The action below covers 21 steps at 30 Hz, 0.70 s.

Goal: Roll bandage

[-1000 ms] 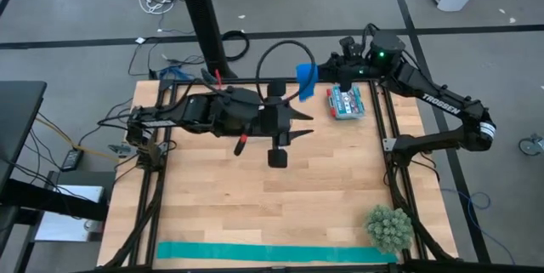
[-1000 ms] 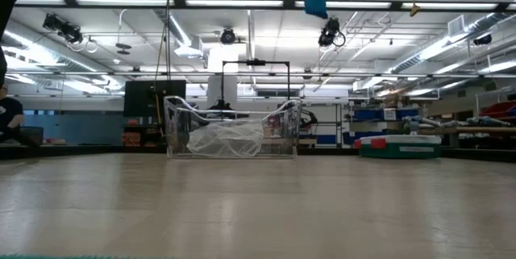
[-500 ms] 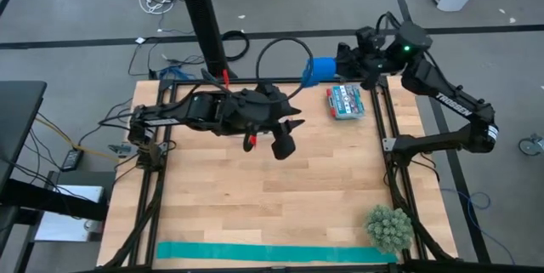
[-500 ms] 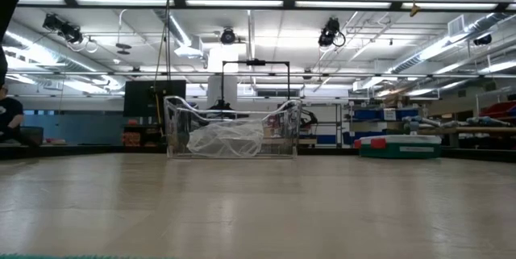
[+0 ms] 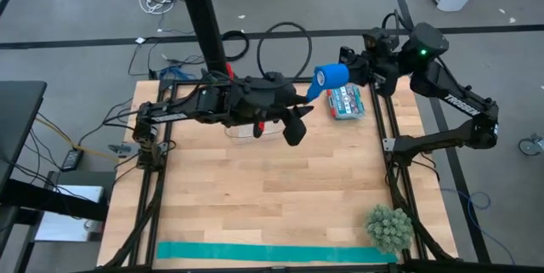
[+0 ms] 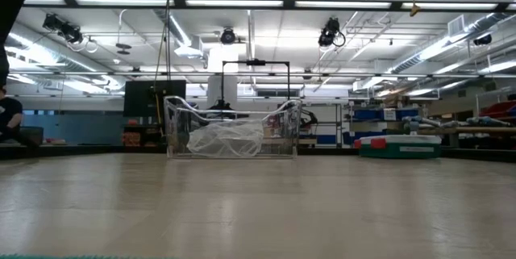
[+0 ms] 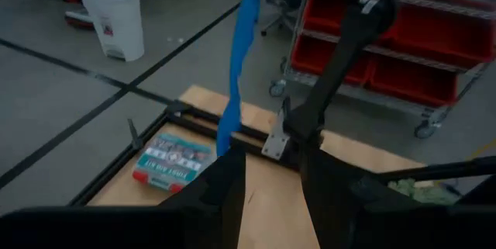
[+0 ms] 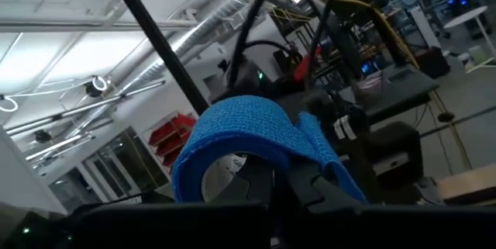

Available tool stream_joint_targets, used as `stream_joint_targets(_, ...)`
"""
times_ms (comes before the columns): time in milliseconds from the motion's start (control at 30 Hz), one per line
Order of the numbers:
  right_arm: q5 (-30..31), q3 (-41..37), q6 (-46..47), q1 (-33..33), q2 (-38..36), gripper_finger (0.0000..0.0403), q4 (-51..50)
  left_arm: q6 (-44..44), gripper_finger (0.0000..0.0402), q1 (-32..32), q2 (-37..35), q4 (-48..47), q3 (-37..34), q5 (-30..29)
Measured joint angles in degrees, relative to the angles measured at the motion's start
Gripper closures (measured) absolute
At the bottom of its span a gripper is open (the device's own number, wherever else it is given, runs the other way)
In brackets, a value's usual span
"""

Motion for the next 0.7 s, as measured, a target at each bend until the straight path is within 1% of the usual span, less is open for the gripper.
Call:
stream_joint_targets(267, 1.8, 0.0, 0.2, 3.0, 0.0, 0.0403, -0.3, 0.7, 0.0269, 0.7, 0.0, -1.3, 0.0, -0.2)
stream_joint_targets(600, 2.0, 0.0, -0.3, 3.2, -0.3, 0.0403, -4.8, -0.6, 0.0269, 0.6, -1.0, -6.8, 0.0, -0.1)
stream_joint_targets(700, 2.0, 0.0, -0.9, 3.2, -0.2, 0.0403, -6.1, -1.0, 0.0269, 0.6, -1.2, -9.6, 0.0, 1.6)
